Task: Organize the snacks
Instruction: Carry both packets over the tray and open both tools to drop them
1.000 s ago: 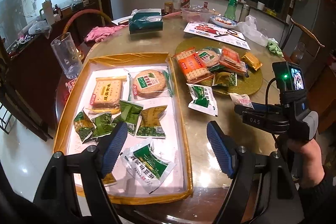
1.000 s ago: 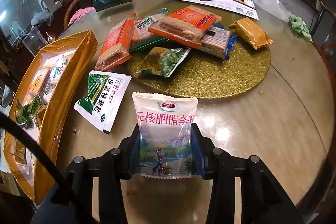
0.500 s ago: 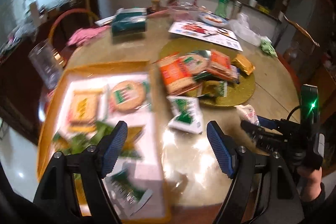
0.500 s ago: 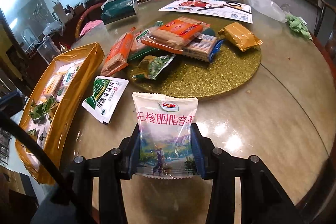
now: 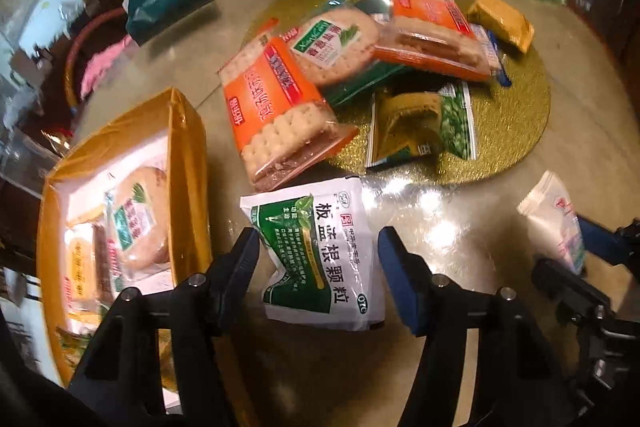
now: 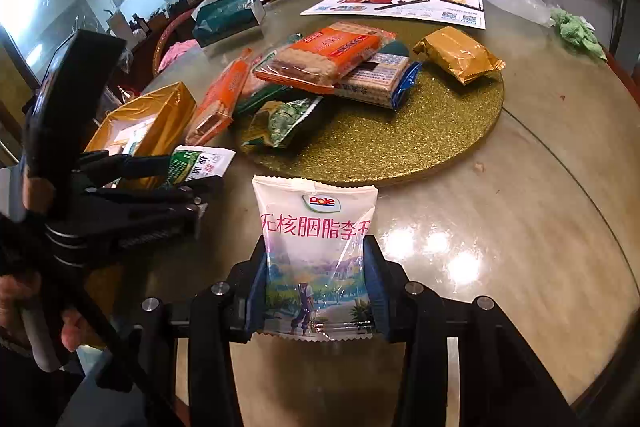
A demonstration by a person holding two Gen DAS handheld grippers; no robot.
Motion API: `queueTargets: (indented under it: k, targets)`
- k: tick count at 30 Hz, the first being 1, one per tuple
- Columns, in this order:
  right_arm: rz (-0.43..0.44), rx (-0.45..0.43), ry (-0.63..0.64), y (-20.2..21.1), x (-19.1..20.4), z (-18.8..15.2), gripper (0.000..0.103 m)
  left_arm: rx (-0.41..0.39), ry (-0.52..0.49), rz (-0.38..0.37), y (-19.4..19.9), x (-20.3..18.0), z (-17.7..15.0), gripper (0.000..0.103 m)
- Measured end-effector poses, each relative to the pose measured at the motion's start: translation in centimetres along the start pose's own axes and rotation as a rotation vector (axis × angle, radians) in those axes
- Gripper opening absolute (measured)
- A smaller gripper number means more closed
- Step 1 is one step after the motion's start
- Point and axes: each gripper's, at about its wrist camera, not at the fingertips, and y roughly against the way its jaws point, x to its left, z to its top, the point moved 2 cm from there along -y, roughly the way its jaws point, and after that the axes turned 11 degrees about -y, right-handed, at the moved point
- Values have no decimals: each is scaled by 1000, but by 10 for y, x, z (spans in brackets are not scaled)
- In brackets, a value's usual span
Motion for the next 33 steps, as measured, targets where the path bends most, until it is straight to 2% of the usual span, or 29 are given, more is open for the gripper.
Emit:
queueTargets:
  k: [2,6,8,11,15,20,23,25,29,33]
  targets:
    - [-6,10,10,-3,1,1,44,-17,37,-62,1,6,-6,44]
    - [-20,11,28,-4,3,1,44,-37,32,-63,9,2,-22,37]
    - [-25,9,26,-5,3,2,44,-46,43,-70,16,-1,-28,31]
    - [-35,4,17,-5,3,4,44,-100,74,-124,34,2,-35,29]
    - [-33,-11,16,-1,7,5,43,-129,100,-172,47,7,-41,28]
    - [17,-39,39,11,26,3,43,-195,170,-240,80,23,-62,27]
    - [65,-50,72,16,47,4,43,-239,216,-256,105,39,-78,27]
    - [104,-52,98,18,66,5,43,-275,254,-251,123,55,-90,27]
    - [188,-35,140,15,107,7,43,-330,359,-180,154,101,-127,27]
    - [249,-31,194,14,147,7,43,-334,465,-94,160,145,-161,27]
